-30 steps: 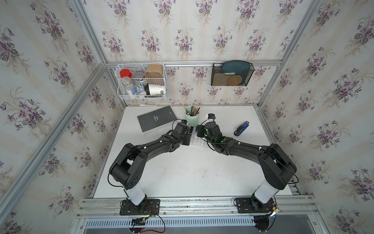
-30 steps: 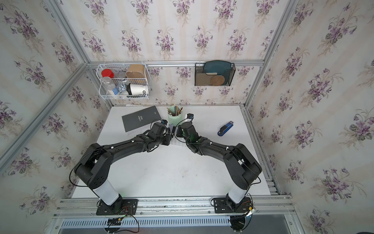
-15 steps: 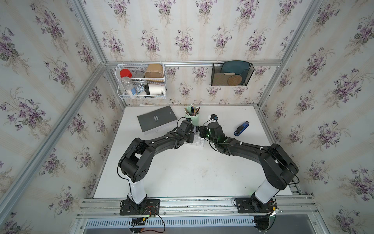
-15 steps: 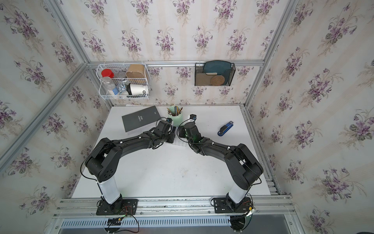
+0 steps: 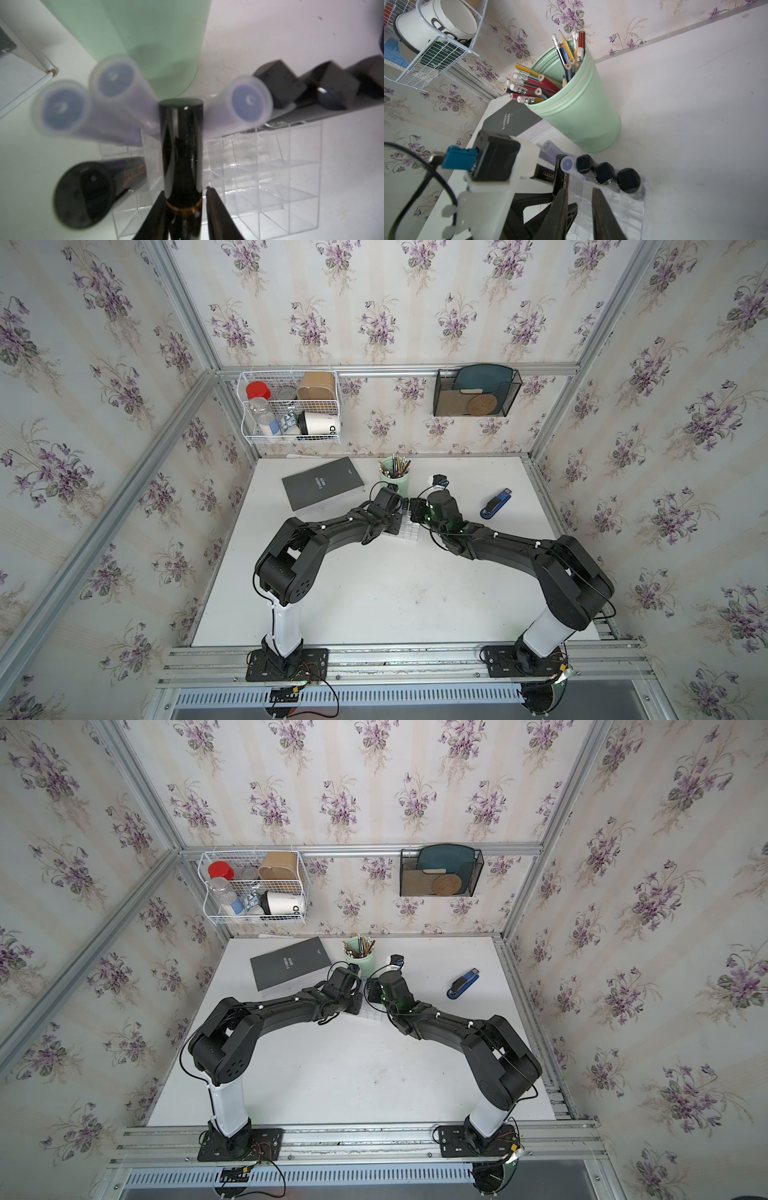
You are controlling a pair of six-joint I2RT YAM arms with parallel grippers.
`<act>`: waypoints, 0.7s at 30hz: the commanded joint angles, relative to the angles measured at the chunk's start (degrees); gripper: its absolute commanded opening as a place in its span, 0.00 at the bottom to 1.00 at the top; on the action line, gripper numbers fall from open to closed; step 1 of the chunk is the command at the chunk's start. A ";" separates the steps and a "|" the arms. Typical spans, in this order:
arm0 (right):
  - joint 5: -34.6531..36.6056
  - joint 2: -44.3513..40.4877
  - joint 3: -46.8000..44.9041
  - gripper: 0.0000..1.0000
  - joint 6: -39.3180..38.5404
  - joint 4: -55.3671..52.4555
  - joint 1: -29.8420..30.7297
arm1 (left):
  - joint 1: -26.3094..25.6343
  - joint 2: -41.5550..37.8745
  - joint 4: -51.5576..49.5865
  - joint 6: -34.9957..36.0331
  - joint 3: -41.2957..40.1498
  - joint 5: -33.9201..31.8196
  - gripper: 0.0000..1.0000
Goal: Arrange the lipsticks in the organizer
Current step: Pick up the lipstick from the storage box.
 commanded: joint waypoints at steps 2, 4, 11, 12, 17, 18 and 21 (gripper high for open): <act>-0.65 -0.52 -0.10 0.26 0.36 1.43 -0.03 | -0.03 0.57 -1.61 1.06 0.24 -0.89 0.26; -1.00 -0.54 0.03 0.26 0.56 1.42 -0.04 | -0.03 0.29 -2.30 1.19 0.71 -0.73 0.24; -3.95 -1.24 0.03 0.26 0.61 0.43 -0.07 | -0.03 -5.21 -0.54 1.04 -1.01 3.95 0.13; -4.97 -1.68 0.12 0.26 0.59 -0.28 -0.11 | 0.01 -6.53 0.31 0.77 -1.89 4.46 0.12; -14.46 -5.20 0.09 0.31 4.37 -3.90 -3.01 | 0.78 -13.11 7.08 1.05 -8.36 9.47 0.08; -16.89 -6.04 0.15 0.34 5.33 -4.55 -3.90 | 1.02 -14.15 8.41 1.18 -9.79 10.95 0.08; -21.95 -7.44 1.71 0.41 6.64 -7.61 -5.31 | 1.58 -17.24 12.80 3.03 -13.88 16.16 0.06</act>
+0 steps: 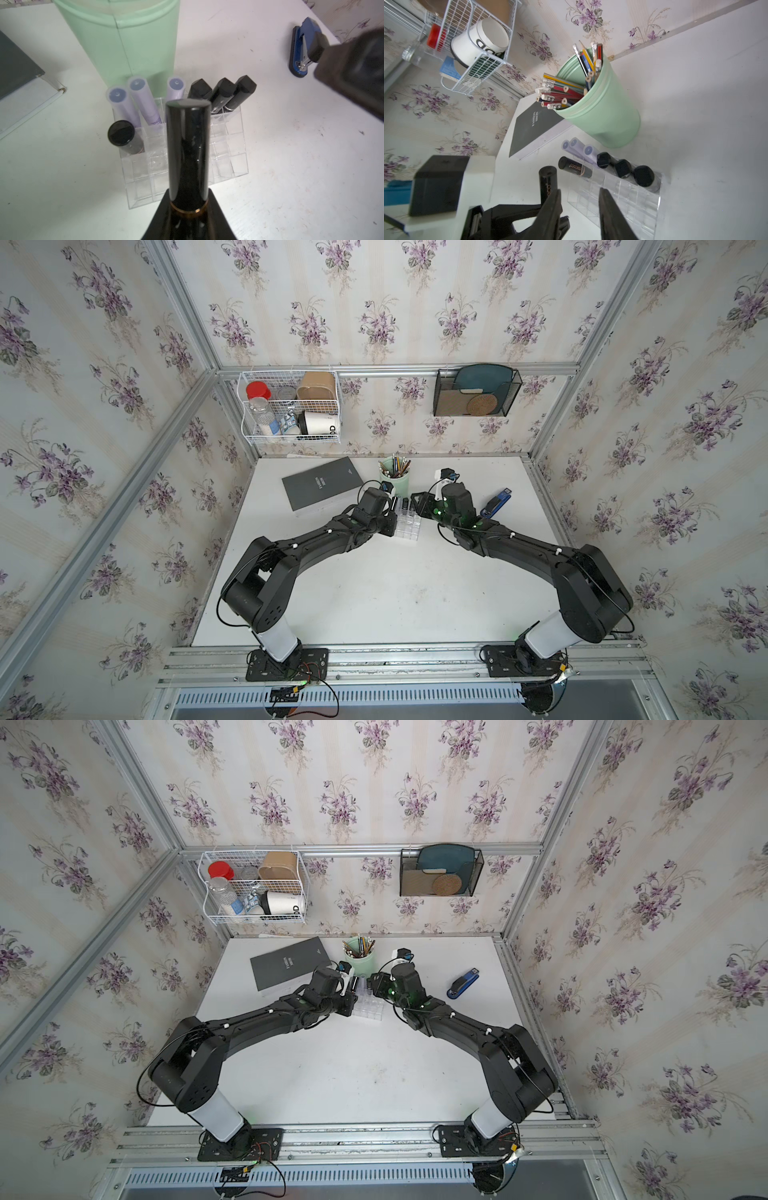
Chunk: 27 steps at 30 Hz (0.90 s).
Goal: Arrange the lipsticks in the organizer
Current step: Pick up the lipstick from the storage box.
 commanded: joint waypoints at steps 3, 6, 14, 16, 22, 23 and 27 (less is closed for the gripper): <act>-11.07 -0.08 4.86 0.43 2.17 -9.19 -0.83 | 0.34 -5.33 17.98 3.39 -9.26 11.13 0.05; -13.13 0.74 6.22 0.44 1.91 -10.95 -0.81 | 0.56 -6.65 19.25 3.25 -10.52 13.16 0.03; -16.83 1.02 7.48 0.43 2.27 -11.87 -0.46 | 0.69 -7.44 19.56 2.87 -10.78 14.30 0.02; -17.16 1.25 7.78 0.43 2.32 -11.74 -0.31 | 0.65 -7.15 19.67 2.72 -10.71 14.59 0.01; -17.86 2.21 9.24 0.42 2.34 -11.34 0.40 | 0.68 -7.31 19.52 2.82 -10.71 14.80 0.00; -18.10 2.40 9.31 0.42 2.39 -11.14 0.57 | 0.70 -7.30 19.39 3.04 -10.71 14.80 0.00; -18.60 3.57 9.81 0.40 2.35 -11.59 0.96 | 0.70 -7.34 19.47 2.86 -10.51 14.93 0.00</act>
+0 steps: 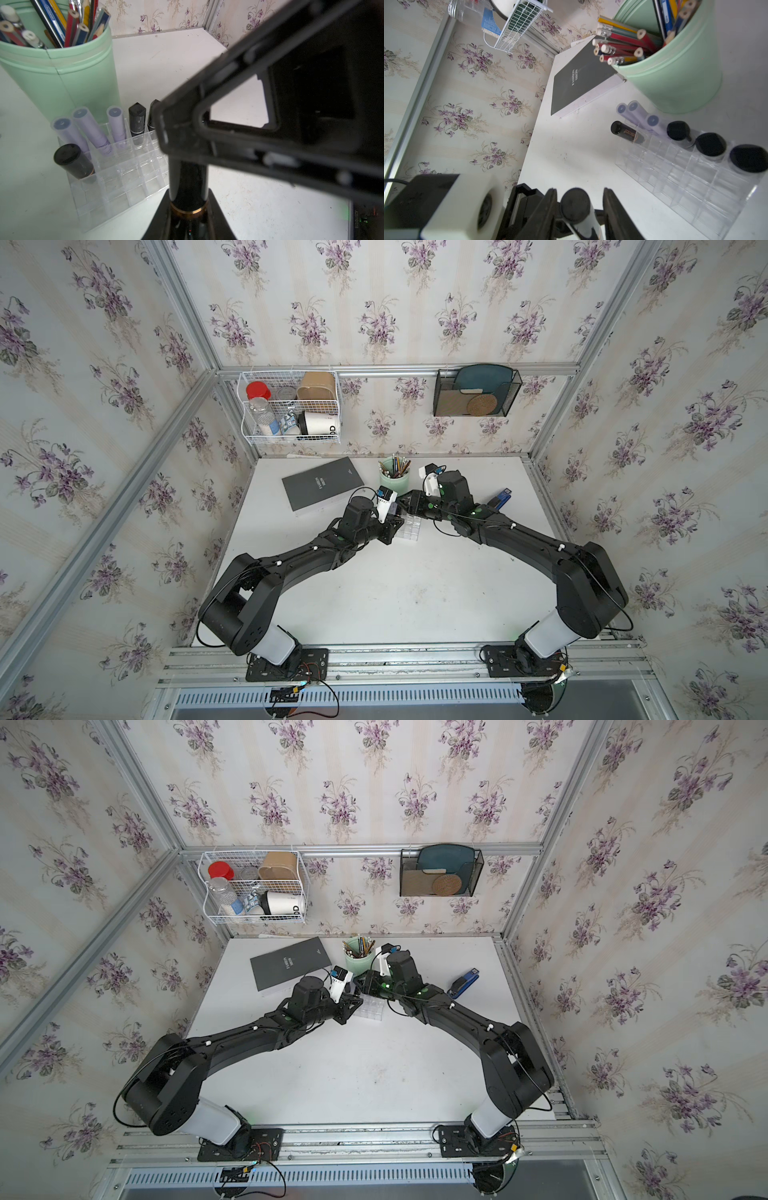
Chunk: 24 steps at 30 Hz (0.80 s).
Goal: Arrange the lipsticks in the organizer
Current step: Pick up the lipstick from the storage box, then place the lipstick in the storage box.
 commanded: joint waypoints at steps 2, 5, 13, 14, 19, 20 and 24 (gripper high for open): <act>-0.02 0.72 0.32 0.34 0.07 -0.56 0.16 | 0.04 -0.46 2.56 0.42 0.36 0.79 0.00; 1.32 0.94 0.76 0.21 -0.13 -0.48 0.13 | 0.09 -0.60 1.72 0.61 0.47 0.36 0.00; 10.21 2.42 -1.67 0.11 -2.70 7.25 1.07 | 1.57 -6.22 -3.43 -5.18 -0.99 -1.99 0.69; 12.93 2.72 -2.58 0.10 -3.84 9.03 1.69 | 2.57 -8.39 -4.61 -6.92 -2.13 -3.19 0.76; 29.49 6.27 -6.60 0.09 -14.61 22.10 7.16 | 11.37 -15.16 -12.45 -17.18 -6.82 -5.84 0.82; 31.32 7.22 -6.79 0.09 -16.66 24.24 8.00 | 13.30 -15.63 -13.45 -18.53 -7.37 -5.31 0.80; 39.36 12.76 -5.20 0.09 -23.41 30.08 11.00 | 16.21 -16.38 -16.28 -17.88 -7.84 -4.39 0.76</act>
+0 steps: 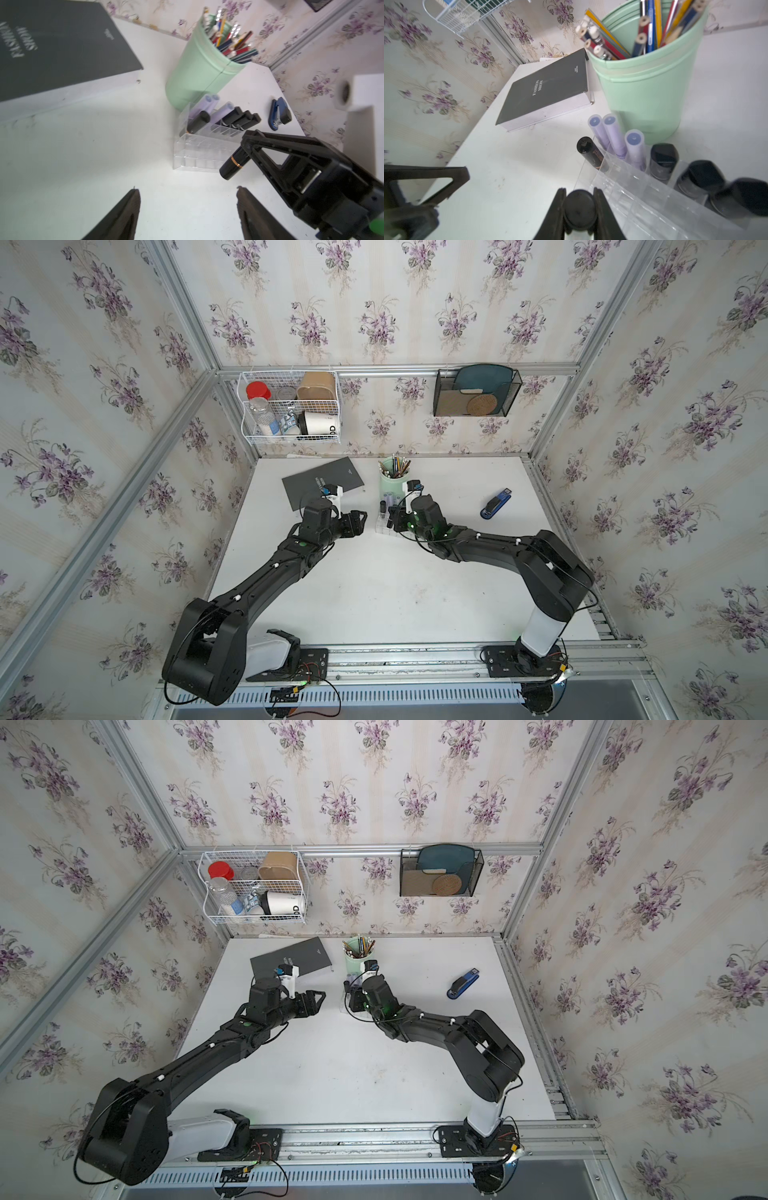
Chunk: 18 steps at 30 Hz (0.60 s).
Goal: Arrange the lipsticks in the organizer
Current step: Place the lipstick in the storage box.
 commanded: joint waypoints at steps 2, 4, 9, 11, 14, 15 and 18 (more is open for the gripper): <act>12.08 3.79 1.94 0.09 -8.58 10.47 0.63 | 1.19 -1.02 -3.53 -1.77 -0.28 1.11 0.76; 12.60 4.98 2.68 0.09 -10.04 11.37 0.64 | 1.30 -1.30 -3.28 -1.42 -0.72 1.23 0.76; 13.99 7.66 4.47 0.09 -12.62 13.09 0.73 | 1.62 -0.99 -1.85 -1.24 -1.69 2.08 0.75; 14.09 8.83 5.18 0.09 -12.84 13.33 0.73 | 1.75 -0.77 -1.30 -1.41 -1.84 2.45 0.74; 14.75 10.23 5.58 0.09 -12.50 14.07 0.72 | 1.81 -0.62 -1.15 -1.21 -1.76 2.92 0.74; 15.16 10.63 5.79 0.09 -12.35 14.22 0.69 | 1.94 -0.66 -1.20 -1.14 -1.75 3.06 0.74; 15.56 11.65 5.81 0.09 -12.13 14.99 0.64 | 2.31 -0.92 -1.22 -1.07 -1.71 3.62 0.73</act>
